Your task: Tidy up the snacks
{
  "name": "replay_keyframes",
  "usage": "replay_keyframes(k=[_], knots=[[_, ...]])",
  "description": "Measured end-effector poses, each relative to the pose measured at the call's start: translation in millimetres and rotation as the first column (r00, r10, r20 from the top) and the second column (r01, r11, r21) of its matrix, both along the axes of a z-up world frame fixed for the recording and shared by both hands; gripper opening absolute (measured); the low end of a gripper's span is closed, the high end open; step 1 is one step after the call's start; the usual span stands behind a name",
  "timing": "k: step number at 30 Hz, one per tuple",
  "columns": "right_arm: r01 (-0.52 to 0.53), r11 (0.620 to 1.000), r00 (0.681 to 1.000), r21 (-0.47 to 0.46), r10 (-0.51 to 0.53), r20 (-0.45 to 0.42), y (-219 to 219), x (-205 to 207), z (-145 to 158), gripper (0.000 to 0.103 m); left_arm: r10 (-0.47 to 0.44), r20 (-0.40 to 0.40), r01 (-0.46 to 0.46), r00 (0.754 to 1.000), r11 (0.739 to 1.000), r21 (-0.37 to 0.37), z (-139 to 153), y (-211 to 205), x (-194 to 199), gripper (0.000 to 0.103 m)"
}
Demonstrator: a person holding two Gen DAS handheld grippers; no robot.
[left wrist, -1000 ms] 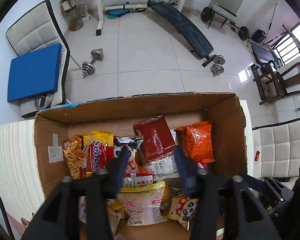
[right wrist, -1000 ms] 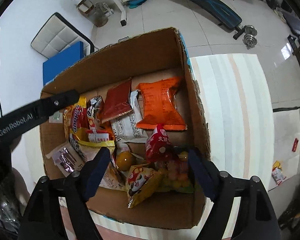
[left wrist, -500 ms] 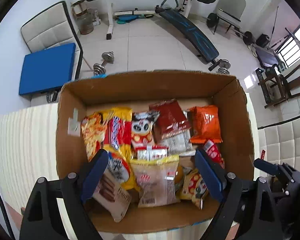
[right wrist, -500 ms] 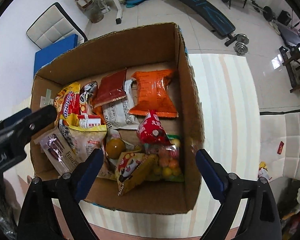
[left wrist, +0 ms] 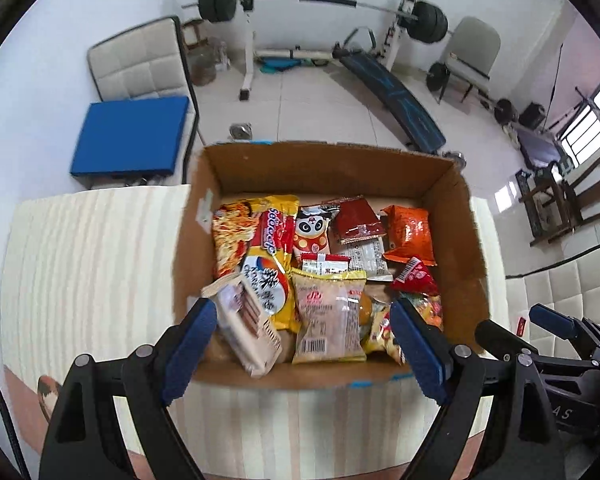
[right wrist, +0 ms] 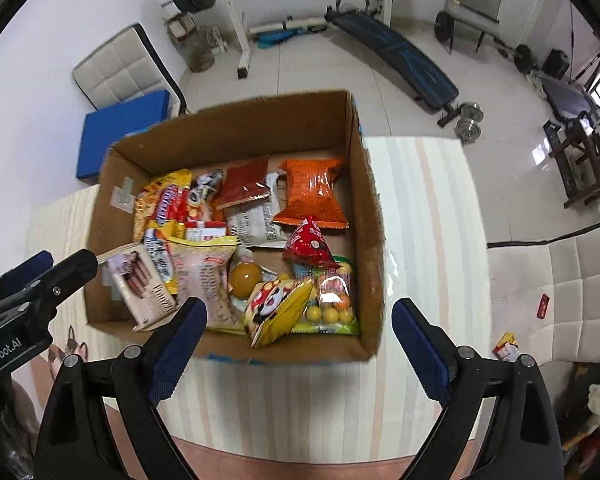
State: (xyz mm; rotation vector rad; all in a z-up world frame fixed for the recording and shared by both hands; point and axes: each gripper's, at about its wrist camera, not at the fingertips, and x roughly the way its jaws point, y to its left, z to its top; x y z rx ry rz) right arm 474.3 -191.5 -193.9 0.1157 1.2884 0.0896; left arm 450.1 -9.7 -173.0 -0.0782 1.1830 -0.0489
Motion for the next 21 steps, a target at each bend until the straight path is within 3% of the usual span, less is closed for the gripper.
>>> replay_keyframes(k=[6,21], knots=[[-0.005,1.0,0.997,0.006,0.005,0.083,-2,-53,41,0.096,0.01,0.085,-0.012,0.996,1.0,0.018,35,3,-55,0.089],[-0.009,1.0,0.97,0.006,0.007,0.242,-6,-199,130,0.096,0.0,0.203,-0.009,0.979,0.999,0.041,106,-3,-182,0.089]])
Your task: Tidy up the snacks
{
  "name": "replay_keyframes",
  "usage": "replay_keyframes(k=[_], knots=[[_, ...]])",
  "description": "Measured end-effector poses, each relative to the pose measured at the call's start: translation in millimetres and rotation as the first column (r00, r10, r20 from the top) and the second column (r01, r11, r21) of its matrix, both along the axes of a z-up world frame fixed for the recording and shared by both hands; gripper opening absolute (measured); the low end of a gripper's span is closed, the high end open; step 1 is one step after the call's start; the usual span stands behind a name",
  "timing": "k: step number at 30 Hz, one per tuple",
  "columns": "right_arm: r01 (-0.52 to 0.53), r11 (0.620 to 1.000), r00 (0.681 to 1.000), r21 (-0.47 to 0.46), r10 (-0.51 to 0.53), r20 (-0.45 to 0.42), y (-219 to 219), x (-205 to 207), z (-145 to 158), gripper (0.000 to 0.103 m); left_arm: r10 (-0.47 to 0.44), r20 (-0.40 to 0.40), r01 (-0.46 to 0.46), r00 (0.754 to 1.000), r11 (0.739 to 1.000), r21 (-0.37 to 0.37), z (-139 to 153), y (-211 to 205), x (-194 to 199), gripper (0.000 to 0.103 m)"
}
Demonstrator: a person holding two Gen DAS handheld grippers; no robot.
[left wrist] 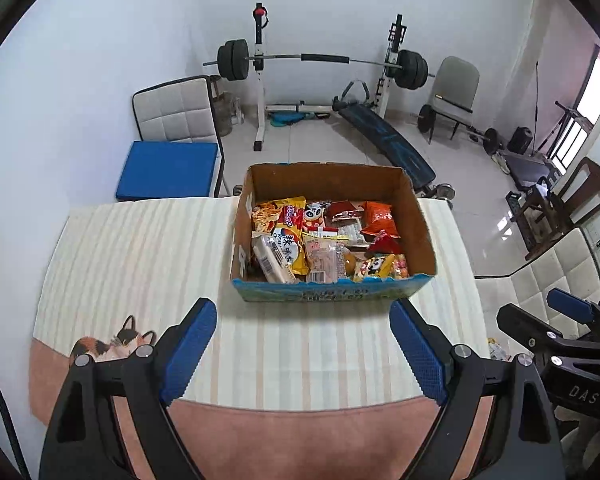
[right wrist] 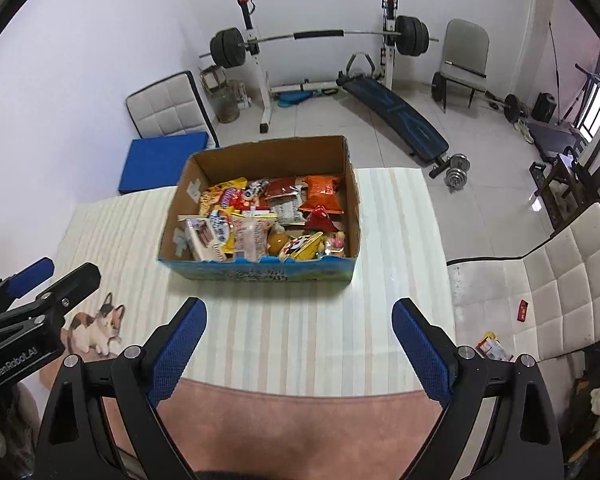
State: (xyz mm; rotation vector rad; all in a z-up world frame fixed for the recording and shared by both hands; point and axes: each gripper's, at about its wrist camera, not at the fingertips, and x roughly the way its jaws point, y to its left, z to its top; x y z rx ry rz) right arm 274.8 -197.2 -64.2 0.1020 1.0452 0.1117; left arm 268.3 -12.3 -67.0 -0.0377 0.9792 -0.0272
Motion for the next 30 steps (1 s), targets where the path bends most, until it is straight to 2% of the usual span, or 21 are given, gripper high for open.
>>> replay_keyframes(k=[8,14,25,26,28,30], knots=[[0.007,1.0,0.998,0.023,-0.008,0.067,-4,-61,46,0.096,0.005,0.036,-0.005,0.999,1.0,-0.007,27,2,-42,0.089],[0.008,1.0,0.996,0.024,-0.01,0.091,-1,-93,63,0.096,0.021,0.056,-0.02,0.998,1.0,-0.017,38,6,-65,0.089],[0.041,0.999,0.995,0.013,-0.042,0.091,-5,-96,59,0.099,0.05,0.051,-0.049,0.997,0.998,-0.034,32,12,-72,0.089],[0.04,0.999,0.995,0.019,-0.042,0.095,-5,-94,59,0.1,0.051,0.052,-0.049,0.997,0.998,-0.03,31,11,-71,0.09],[0.04,0.999,0.994,0.005,-0.041,0.099,-3,-92,57,0.1,0.055,0.062,-0.054,0.997,0.998,-0.022,32,12,-72,0.102],[0.045,0.999,0.993,0.0,-0.044,0.108,-2,-88,54,0.101,0.051,0.087,-0.05,0.995,0.999,-0.02,32,11,-71,0.103]])
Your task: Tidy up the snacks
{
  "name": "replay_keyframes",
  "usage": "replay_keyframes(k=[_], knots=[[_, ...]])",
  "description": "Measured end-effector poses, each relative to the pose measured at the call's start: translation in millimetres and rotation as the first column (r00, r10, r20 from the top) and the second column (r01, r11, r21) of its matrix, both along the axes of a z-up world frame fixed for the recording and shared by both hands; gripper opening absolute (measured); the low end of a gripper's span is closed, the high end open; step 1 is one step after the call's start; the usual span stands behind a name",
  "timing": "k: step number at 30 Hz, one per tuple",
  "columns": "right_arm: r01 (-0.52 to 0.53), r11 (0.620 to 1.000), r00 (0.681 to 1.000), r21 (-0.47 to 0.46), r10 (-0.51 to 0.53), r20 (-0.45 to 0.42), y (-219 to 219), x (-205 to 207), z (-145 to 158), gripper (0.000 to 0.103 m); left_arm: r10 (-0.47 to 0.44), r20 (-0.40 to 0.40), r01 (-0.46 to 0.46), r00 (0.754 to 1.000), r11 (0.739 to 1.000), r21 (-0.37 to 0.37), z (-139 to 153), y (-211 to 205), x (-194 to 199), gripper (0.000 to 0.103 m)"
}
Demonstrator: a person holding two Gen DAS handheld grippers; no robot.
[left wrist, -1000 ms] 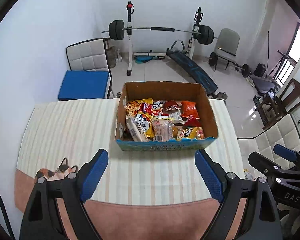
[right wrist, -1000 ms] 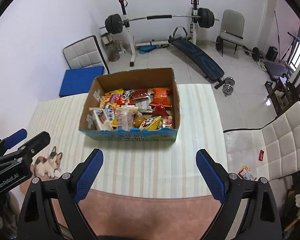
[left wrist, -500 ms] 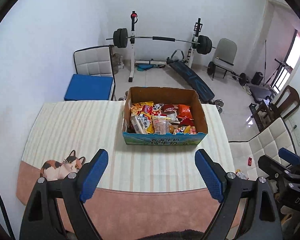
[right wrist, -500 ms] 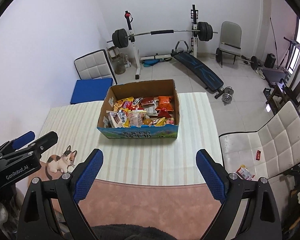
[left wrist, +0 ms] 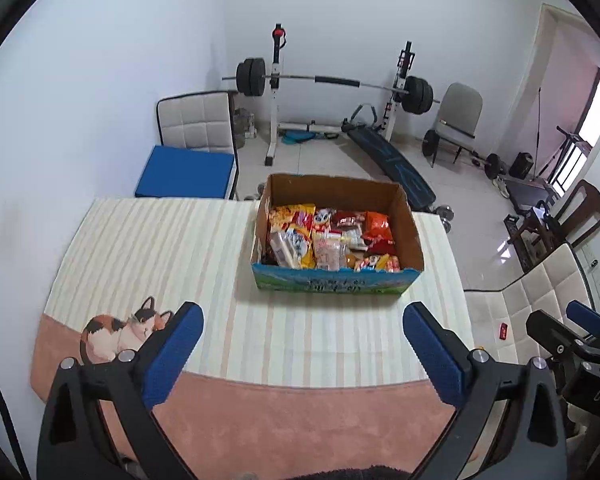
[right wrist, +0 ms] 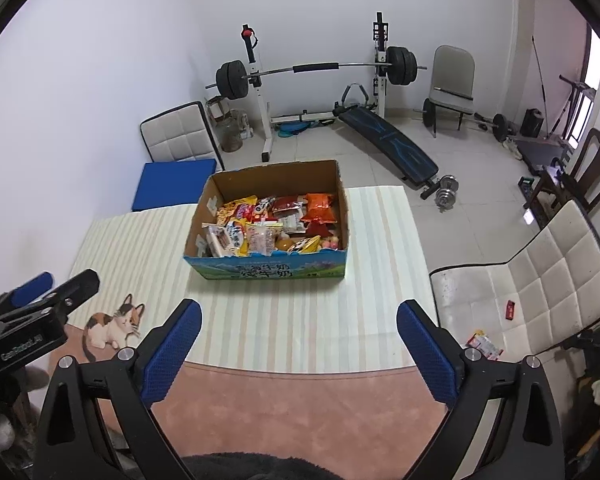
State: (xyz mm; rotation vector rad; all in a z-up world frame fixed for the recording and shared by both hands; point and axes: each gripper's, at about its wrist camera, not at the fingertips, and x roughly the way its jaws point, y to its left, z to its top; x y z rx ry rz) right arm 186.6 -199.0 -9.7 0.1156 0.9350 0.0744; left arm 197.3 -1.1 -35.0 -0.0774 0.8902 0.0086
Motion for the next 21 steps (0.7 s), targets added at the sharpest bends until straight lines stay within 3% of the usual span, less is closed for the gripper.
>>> replay_keyframes(k=[21], knots=[[0.054,0.996,0.998,-0.071,-0.051,0.038,7,76,-32,0.101,0.031,0.012,-0.032,0.999,0.997,0.073,-35,-7,61,0.102]])
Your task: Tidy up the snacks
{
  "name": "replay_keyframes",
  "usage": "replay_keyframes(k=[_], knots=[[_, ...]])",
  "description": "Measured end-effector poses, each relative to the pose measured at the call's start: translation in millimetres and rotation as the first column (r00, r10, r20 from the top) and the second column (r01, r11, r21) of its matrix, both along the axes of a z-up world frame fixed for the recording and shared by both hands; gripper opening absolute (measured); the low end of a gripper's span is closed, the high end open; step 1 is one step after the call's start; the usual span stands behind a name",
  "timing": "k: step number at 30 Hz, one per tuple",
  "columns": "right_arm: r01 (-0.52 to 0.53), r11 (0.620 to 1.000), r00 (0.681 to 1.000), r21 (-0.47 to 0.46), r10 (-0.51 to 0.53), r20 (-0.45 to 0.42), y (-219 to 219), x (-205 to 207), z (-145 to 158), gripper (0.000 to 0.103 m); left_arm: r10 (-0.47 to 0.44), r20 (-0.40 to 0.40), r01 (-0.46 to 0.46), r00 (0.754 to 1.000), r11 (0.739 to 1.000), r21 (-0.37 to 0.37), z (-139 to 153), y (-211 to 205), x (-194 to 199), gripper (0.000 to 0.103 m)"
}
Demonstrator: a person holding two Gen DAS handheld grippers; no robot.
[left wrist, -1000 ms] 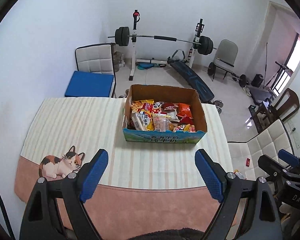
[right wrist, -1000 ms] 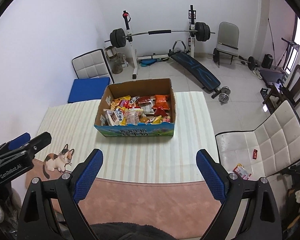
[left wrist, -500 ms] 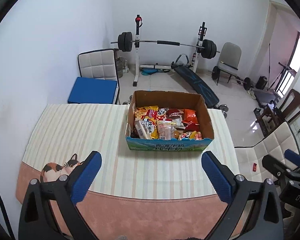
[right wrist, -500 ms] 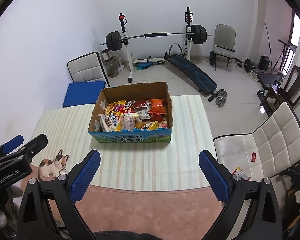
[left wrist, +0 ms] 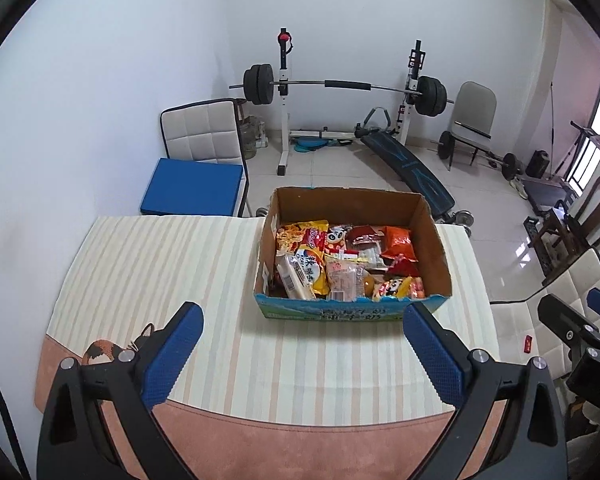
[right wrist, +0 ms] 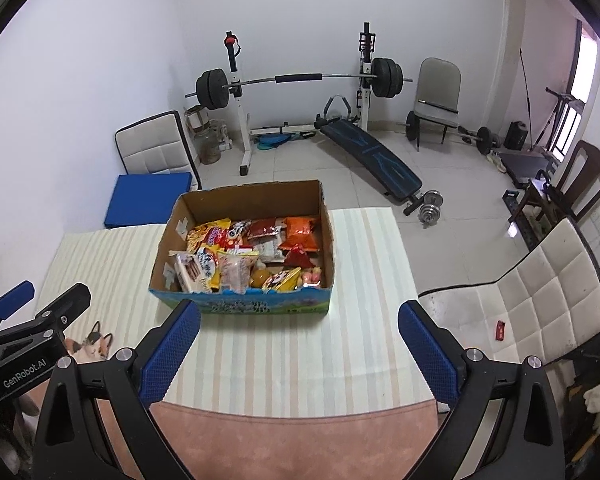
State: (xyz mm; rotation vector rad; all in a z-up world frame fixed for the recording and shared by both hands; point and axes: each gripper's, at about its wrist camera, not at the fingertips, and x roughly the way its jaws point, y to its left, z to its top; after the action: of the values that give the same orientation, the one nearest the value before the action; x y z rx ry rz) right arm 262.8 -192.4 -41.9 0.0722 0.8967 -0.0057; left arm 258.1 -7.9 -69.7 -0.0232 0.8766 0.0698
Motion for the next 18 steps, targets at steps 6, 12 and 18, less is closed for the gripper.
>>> replay_keyframes(k=[6,12,18], knots=[[0.002,1.0,1.0,-0.013,-0.002,0.01,1,13,-1,0.101,0.004,0.003,-0.004,1.0,1.0,0.009,-3,-1,12,0.102],[0.008,1.0,1.0,-0.02,-0.008,0.011,-2,17,-3,0.101,0.0,0.006,0.0,1.0,1.0,0.014,-2,-3,16,0.102],[0.011,0.999,1.0,-0.031,-0.011,0.017,-4,19,-3,0.101,-0.011,0.008,0.011,1.0,1.0,0.019,0,-6,18,0.102]])
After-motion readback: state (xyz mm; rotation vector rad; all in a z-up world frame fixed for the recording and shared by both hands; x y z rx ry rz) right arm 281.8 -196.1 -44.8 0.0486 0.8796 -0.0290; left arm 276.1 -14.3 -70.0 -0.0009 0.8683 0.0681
